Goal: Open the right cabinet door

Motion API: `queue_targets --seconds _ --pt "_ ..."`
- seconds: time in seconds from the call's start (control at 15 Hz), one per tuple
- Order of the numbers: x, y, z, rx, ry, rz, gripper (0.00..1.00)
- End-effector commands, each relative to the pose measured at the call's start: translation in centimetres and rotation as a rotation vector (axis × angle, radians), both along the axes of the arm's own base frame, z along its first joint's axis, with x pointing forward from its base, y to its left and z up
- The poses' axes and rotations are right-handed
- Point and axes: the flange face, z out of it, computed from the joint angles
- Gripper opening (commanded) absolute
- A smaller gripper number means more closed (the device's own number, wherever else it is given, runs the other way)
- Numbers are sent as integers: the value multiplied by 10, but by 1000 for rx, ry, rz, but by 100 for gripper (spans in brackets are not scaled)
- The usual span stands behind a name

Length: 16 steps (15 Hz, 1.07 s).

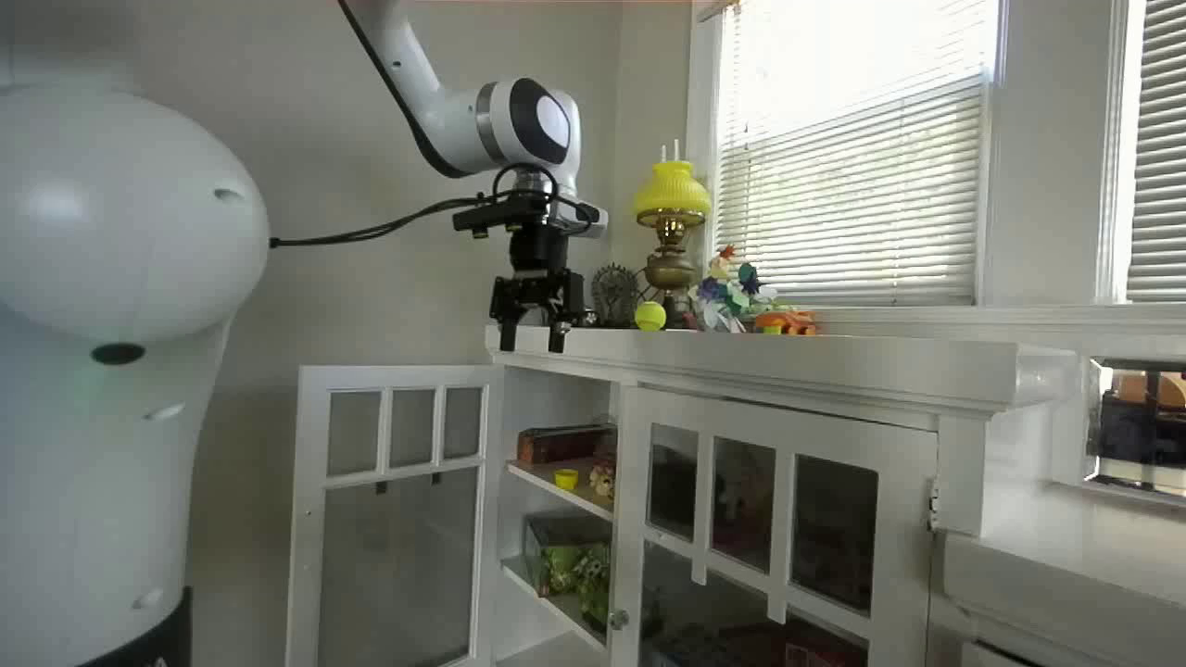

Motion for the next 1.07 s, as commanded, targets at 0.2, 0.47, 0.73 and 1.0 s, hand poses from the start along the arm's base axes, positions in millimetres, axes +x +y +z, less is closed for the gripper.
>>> queue_targets --seconds 0.2,0.47,0.73,1.0 --pt "0 0 0 0 1 0 100" --pt "13 -1 -7 5 -43 -23 100" --pt "65 -4 -27 -59 -221 -81 100" --pt "117 -1 -56 -94 -339 -211 100"
